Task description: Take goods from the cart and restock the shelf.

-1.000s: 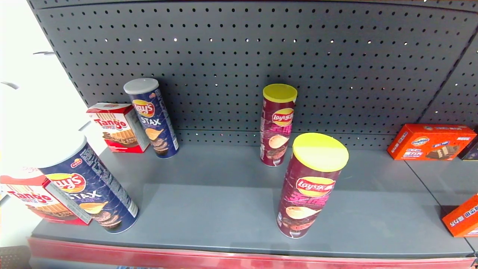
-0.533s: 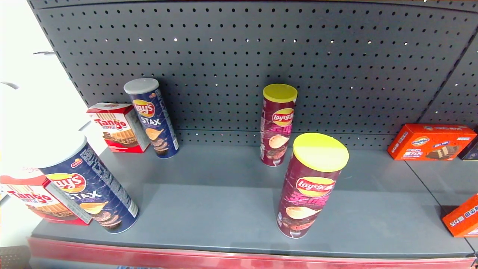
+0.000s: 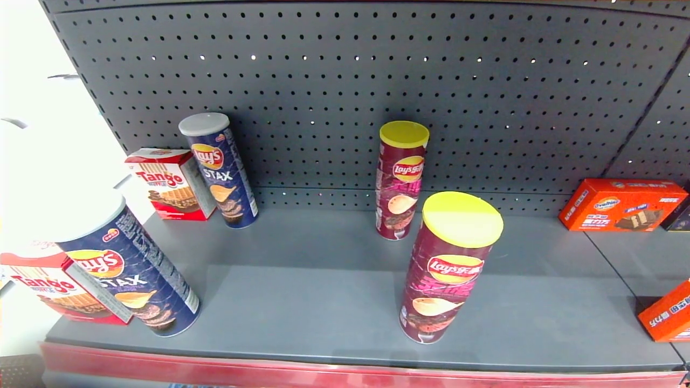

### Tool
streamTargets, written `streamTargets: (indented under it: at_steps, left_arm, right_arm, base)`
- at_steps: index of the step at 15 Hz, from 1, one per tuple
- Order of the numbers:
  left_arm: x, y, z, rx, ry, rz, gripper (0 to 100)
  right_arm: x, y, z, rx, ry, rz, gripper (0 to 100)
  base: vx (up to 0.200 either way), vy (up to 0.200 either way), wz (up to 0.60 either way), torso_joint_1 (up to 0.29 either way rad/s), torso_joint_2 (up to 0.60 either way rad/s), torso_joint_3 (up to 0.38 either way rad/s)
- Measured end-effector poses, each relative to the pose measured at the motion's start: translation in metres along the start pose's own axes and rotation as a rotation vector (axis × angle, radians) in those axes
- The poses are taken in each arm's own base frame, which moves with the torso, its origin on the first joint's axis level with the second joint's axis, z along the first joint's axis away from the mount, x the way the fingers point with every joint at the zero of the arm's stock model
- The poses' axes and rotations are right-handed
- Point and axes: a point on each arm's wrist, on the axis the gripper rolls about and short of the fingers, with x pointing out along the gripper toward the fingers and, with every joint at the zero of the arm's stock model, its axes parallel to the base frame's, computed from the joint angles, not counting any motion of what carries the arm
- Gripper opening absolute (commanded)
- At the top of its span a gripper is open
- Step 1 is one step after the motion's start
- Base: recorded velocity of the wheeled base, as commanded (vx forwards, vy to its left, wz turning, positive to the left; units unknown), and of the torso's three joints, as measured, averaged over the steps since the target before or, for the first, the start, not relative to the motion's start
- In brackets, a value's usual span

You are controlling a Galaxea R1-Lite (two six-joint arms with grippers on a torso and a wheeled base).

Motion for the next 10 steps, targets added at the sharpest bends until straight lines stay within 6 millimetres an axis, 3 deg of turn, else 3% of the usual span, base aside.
streamTargets:
  at_steps: [2, 4, 7, 10]
  left_arm:
    - [0.000, 0.000, 0.000, 0.002, 0.000, -0.003, 100]
    - [0.000, 0.000, 0.000, 0.003, 0.000, -0.004, 100]
    - [0.000, 0.000, 0.000, 0.005, 0.000, -0.003, 100]
    - [0.000, 0.000, 0.000, 0.007, 0.000, -0.003, 100]
  right_arm:
    - [0.022, -0.004, 0.041, -0.003, 0.001, 0.159, 100]
    - [0.052, -0.006, 0.063, 0.003, 0.046, 0.296, 100]
    - [0.095, 0.005, 0.069, 0.020, 0.153, 0.533, 100]
    - [0.121, 0.028, 0.060, 0.007, 0.247, 0.680, 100]
  base:
    - [0.000, 0.000, 0.00, 0.000, 0.00, 0.000]
    - [0.000, 0.000, 0.00, 0.000, 0.00, 0.000]
    - [0.000, 0.000, 0.00, 0.000, 0.00, 0.000]
    - [0.000, 0.000, 0.00, 0.000, 0.00, 0.000]
